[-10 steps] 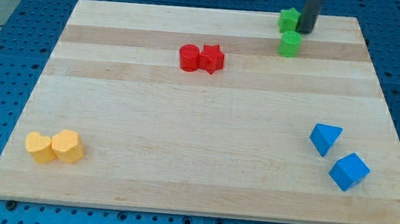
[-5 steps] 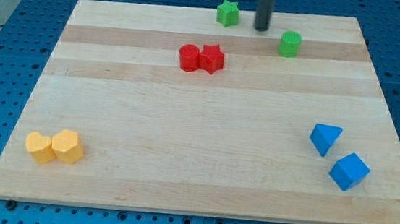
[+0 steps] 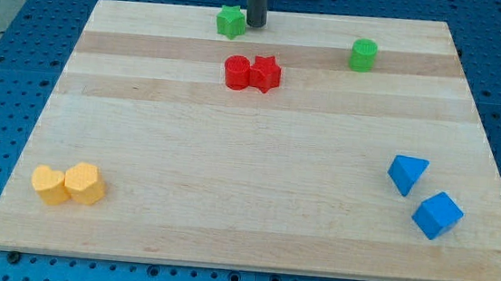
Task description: Place green star to the top right of the board
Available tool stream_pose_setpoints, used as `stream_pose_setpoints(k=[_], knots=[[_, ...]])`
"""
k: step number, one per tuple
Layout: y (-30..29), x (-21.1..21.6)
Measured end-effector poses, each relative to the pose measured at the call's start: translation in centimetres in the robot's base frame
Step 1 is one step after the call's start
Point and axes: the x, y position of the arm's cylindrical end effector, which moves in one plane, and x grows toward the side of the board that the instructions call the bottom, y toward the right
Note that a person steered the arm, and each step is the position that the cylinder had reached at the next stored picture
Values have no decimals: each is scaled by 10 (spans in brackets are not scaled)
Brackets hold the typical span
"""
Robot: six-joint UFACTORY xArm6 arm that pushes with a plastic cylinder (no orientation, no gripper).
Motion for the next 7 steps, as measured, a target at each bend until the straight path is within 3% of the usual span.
stream_pose_setpoints(k=[1, 2, 5, 7], knots=[[-24, 63], [-135, 90], [-99, 7], [49, 12]])
